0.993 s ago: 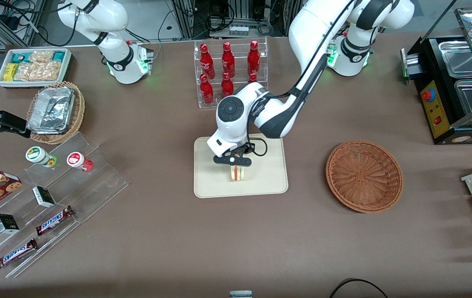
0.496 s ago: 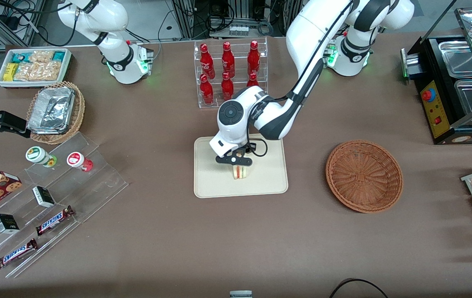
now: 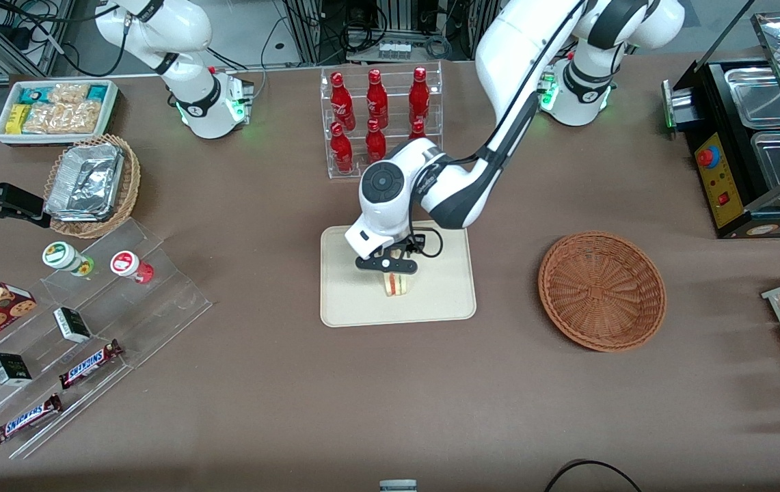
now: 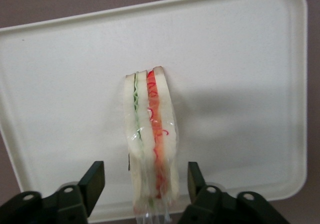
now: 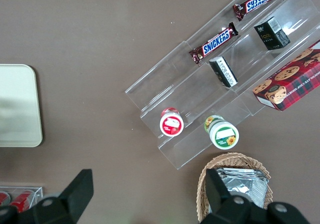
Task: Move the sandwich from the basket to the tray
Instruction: 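Lower the sandwich onto the tray, open the left gripper and rise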
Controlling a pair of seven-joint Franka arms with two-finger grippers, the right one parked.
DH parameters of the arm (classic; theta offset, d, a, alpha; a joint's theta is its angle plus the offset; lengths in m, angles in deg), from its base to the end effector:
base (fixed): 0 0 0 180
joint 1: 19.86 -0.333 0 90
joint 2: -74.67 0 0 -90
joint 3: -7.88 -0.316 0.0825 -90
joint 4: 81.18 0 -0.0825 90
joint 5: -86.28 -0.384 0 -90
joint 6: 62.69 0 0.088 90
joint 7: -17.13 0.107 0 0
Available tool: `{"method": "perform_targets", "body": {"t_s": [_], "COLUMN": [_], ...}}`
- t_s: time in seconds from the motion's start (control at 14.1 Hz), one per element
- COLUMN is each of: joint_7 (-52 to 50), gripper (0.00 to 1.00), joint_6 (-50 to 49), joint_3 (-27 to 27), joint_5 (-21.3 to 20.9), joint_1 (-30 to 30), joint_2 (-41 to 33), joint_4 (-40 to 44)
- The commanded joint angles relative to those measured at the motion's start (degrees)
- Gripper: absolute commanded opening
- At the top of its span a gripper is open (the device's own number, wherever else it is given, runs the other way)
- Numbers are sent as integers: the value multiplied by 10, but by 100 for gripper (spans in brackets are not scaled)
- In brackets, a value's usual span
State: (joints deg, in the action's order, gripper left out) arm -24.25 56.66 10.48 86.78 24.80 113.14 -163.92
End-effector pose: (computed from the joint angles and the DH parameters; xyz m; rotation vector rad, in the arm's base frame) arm 0.4905 -0.5228 0.2913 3.1342 -0.1393 -0.0751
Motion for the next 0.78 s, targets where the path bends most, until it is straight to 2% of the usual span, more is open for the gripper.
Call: {"method": "perform_targets", "body": {"t_s": [0.0, 0.28, 0.71], "joint_7": [-8, -23, -8], "gripper": [99, 99, 99], "joint_6": [-49, -124, -249], "joint_3": [-8, -9, -10], "joint_5": [20, 20, 10], "joint_1": [-15, -52, -153], "joint_2": [-65, -145, -255], "joint_4": [-8, -8, -10]}}
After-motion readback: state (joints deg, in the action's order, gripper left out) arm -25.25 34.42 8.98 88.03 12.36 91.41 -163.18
